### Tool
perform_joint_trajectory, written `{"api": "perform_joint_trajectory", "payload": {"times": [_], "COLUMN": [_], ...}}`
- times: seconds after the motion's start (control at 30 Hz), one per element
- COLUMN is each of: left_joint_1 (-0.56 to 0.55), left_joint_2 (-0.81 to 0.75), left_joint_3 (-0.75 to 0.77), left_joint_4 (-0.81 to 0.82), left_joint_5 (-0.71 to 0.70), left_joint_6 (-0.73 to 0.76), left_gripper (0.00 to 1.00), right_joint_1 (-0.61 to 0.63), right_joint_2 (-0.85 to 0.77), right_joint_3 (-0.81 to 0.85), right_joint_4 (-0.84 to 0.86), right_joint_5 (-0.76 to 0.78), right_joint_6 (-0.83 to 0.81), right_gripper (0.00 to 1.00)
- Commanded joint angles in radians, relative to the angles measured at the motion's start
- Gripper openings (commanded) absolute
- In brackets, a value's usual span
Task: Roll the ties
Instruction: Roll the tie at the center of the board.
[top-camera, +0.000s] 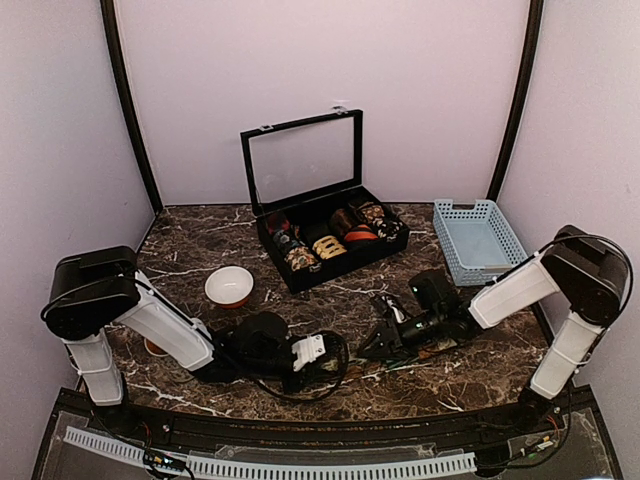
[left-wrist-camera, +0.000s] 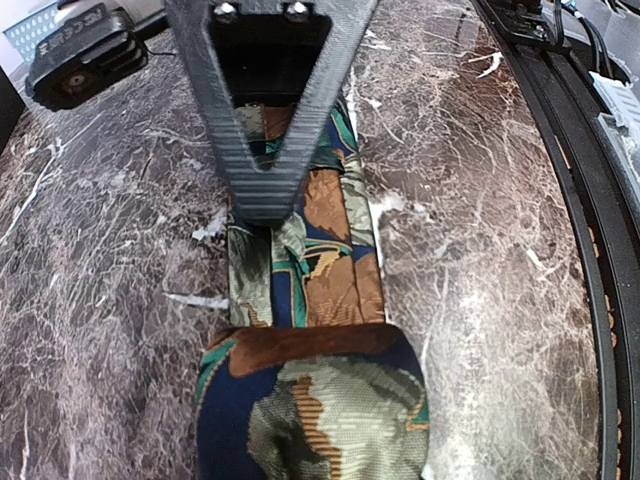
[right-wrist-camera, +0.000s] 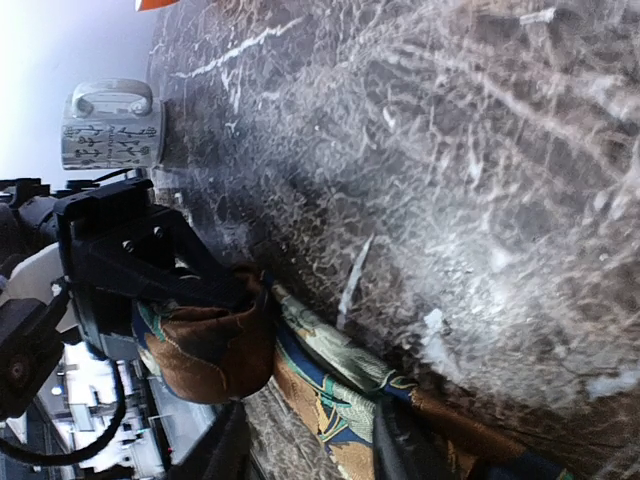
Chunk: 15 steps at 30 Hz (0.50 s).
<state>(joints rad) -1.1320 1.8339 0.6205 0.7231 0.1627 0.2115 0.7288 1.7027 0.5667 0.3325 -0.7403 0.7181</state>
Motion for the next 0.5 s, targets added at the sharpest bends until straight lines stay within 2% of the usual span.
{"api": "perform_joint_trajectory", "payload": {"times": [0.0,0.1,0.3,0.37,0.47], "left_joint_1": [-0.011,-0.012,-0.015,-0.015,-0.015], "left_joint_2": [0.045,0.053,0.054,0.053,0.049], "left_joint_3": [0.005,0.014,0.013,0.012,0.007], "left_joint_4": [-0.171,-0.182,-0.183,-0.185,-0.184], "left_joint_5": [-0.031,-0.041,-0.039,-0.038,-0.038], "left_joint_6": [0.033,0.037,0.031,0.031,0.032], "left_gripper": [0.18,0.18,0.18,0.18,0.18], "right_joint_1": [0.037,0.083,0.152,0.162,0.170], "right_joint_2": [-0.063,-0.076,-0.037,-0.017,0.002], "right_joint_3": [0.033,0.062,0.108,0.114,0.117], "right_joint_4": [-0.077,-0.072,-0.046,-0.027,-0.016], "right_joint_5": [0.049,0.053,0.064,0.064,0.067], "right_joint_6": [0.014,0.037,0.071,0.082,0.088], "right_gripper": [0.48,0.51,0.52,0.49,0.41]}}
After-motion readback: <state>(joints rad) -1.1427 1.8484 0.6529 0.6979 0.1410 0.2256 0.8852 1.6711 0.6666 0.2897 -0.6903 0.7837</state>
